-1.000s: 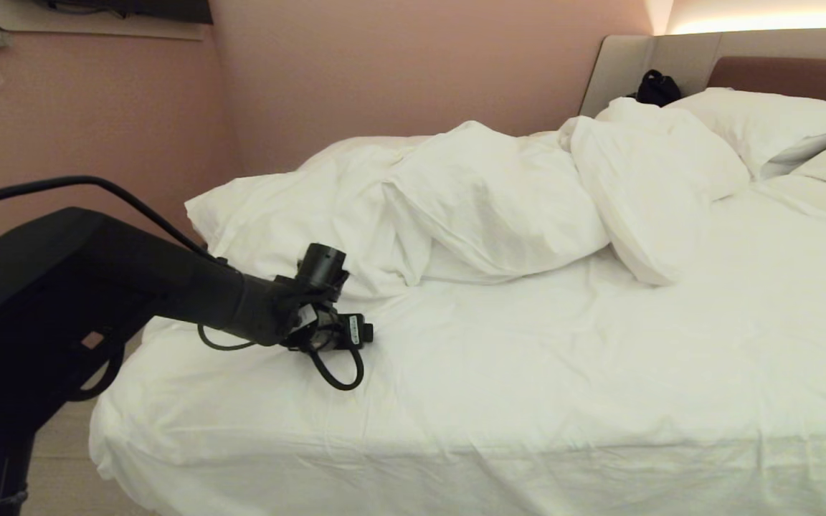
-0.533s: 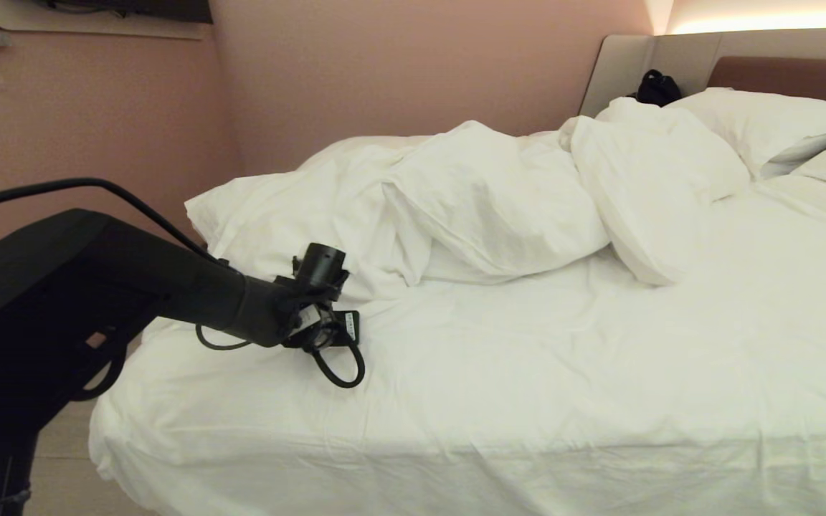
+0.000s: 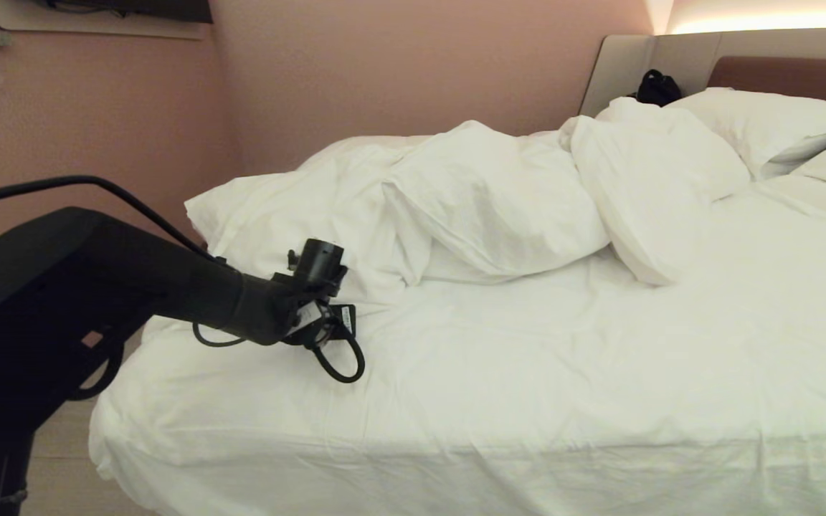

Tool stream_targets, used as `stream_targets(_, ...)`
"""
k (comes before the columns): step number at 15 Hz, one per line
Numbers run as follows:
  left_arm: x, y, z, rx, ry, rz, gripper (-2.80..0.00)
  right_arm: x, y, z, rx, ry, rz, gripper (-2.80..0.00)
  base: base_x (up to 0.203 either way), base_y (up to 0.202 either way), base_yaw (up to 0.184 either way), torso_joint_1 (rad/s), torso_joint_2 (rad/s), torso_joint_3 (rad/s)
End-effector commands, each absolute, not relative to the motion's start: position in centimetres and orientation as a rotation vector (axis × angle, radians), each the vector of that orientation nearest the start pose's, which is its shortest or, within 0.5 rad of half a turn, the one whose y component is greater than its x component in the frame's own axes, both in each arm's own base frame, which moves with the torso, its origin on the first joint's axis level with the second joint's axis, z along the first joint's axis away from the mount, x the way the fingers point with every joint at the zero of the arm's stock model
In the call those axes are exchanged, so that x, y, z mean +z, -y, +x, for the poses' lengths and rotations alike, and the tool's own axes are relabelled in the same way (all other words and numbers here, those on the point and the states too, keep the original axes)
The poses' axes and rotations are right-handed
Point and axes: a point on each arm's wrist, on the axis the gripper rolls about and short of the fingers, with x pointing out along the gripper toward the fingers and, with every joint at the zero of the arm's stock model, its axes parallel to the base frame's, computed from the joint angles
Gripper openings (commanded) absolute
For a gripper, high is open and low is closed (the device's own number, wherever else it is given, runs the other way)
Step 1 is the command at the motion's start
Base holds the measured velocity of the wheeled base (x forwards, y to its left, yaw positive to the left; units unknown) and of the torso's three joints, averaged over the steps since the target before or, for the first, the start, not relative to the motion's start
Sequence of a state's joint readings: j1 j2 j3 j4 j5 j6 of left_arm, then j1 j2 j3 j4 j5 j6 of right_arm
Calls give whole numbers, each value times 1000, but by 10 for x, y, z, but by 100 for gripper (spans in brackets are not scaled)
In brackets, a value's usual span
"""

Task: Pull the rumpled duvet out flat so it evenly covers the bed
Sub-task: Flatten the corners of the folded blanket

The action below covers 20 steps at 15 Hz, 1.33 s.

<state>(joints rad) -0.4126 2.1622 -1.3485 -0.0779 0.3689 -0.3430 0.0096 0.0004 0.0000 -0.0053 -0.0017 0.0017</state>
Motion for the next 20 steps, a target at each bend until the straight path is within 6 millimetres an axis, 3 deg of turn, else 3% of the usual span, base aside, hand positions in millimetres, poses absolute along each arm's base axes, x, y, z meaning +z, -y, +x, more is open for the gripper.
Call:
stream_targets(1, 130, 153, 380, 78, -621, -76, -280, 76, 0, -23, 8, 6, 2, -280, 0, 0, 0, 0, 0, 0)
stream_targets(7, 223, 107, 341, 115, -416, -173, -280, 76, 0, -23, 8, 6, 2, -280, 0, 0, 0, 0, 0, 0)
stream_targets(9, 252, 76, 325, 169, -339, -188, -280, 76, 0, -23, 8, 6, 2, -280, 0, 0, 0, 0, 0, 0)
stream_targets(15, 308, 18, 281, 273, -156, -239, -280, 76, 0, -23, 8, 6, 2, -280, 0, 0, 0, 0, 0, 0)
stream_targets(20, 340, -20, 243, 333, -21, -276, -280, 76, 0, -23, 8, 6, 3, -280, 0, 0, 0, 0, 0, 0)
